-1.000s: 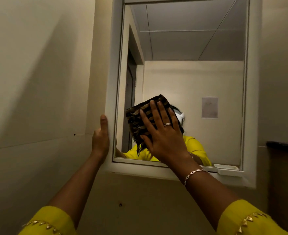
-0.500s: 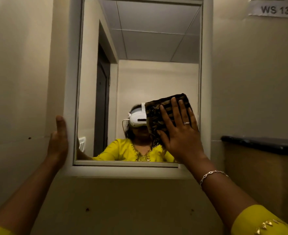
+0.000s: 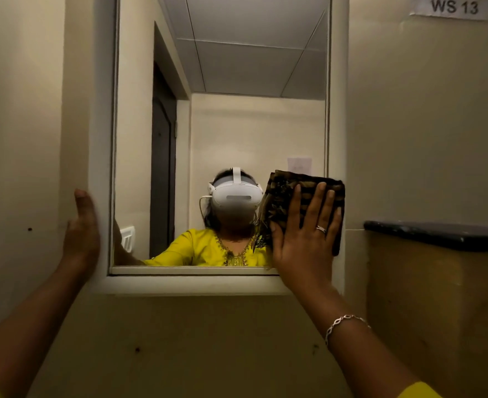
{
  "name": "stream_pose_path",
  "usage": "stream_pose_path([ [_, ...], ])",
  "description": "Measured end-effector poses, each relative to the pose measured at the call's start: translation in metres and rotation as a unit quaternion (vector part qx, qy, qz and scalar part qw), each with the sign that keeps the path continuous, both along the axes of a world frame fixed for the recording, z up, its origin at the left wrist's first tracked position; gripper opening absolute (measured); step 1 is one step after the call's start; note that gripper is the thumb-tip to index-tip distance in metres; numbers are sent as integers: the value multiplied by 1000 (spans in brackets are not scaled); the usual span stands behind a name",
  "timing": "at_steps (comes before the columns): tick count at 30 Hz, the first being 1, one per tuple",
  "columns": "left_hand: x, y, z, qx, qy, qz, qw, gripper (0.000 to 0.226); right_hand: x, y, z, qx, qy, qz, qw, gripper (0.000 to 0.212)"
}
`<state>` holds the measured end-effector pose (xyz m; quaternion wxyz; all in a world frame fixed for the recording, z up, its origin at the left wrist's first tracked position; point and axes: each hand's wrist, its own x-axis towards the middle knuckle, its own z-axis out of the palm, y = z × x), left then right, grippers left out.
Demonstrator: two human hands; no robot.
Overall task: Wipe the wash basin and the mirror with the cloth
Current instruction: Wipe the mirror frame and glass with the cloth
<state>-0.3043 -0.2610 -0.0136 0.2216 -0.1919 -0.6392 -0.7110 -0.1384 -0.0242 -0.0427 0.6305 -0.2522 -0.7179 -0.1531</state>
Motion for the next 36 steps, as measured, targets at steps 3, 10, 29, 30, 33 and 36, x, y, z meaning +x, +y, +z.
stream_pose_path([
  [3, 0, 0, -1, 11, -2, -11, 1000, 82, -14, -14, -3, -14, 9, 12, 1000, 68],
  [10, 17, 2, 3, 10, 5, -2, 1000, 44, -48, -56, -2, 17, -31, 47, 998, 68],
  [29, -18, -8, -5, 112, 20, -197, 974, 64, -130, -158, 15, 180, -160, 128, 962, 64],
  [30, -19, -8, -5, 123, 22, -197, 972, 63, -129, -155, 14, 195, -173, 126, 957, 65],
  [33, -19, -10, -5, 130, 14, -193, 972, 69, -121, -144, 13, 248, -221, 116, 936, 66],
  [36, -18, -10, -7, 117, -4, -187, 975, 76, -111, -131, 15, 279, -245, 113, 922, 62],
])
